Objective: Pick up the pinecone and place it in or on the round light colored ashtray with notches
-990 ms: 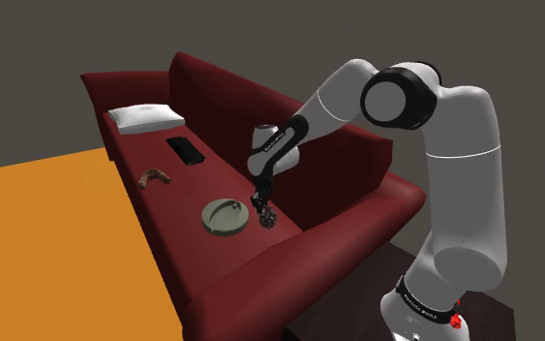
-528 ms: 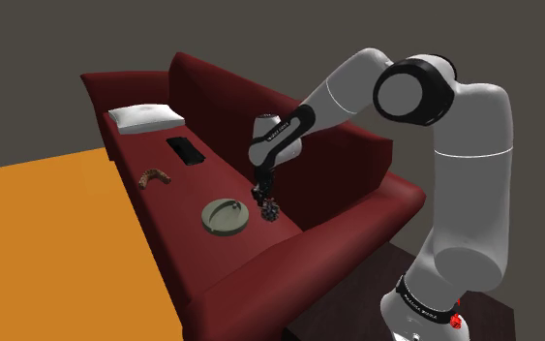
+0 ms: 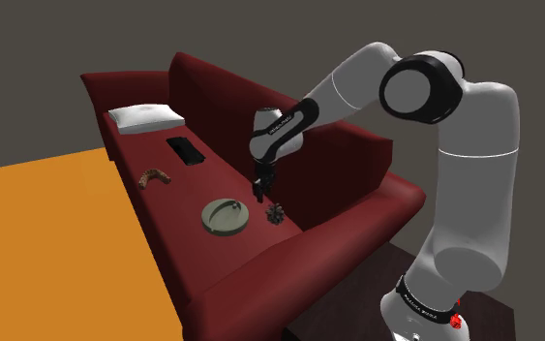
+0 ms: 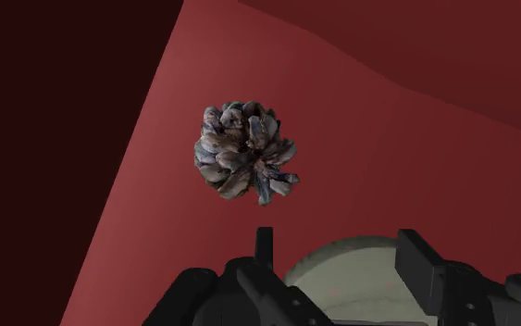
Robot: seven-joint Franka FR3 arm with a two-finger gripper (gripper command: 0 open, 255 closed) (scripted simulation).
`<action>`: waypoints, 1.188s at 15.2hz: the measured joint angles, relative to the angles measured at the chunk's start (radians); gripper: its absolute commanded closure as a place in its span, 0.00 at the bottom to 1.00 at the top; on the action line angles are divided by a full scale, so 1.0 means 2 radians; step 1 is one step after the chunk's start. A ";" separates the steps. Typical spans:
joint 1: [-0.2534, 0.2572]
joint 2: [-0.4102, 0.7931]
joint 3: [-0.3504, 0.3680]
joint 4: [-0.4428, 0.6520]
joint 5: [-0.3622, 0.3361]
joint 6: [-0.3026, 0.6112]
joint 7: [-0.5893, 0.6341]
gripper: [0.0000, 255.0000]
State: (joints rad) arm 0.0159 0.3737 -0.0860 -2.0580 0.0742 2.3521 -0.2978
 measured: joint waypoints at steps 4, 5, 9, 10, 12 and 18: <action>-0.009 0.056 -0.007 0.038 -0.030 -0.012 -0.041 0.00; -0.010 0.065 -0.009 0.043 -0.035 -0.014 -0.047 0.00; -0.012 0.085 -0.010 0.046 -0.040 -0.001 -0.055 0.00; -0.012 0.090 -0.009 0.046 -0.039 0.003 -0.055 0.00; -0.014 0.100 -0.009 0.041 -0.039 0.018 -0.056 0.00; -0.014 0.106 -0.009 0.043 -0.038 0.023 -0.057 0.00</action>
State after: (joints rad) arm -0.0127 0.5866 -0.1031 -1.9724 -0.0024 2.3983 -0.4110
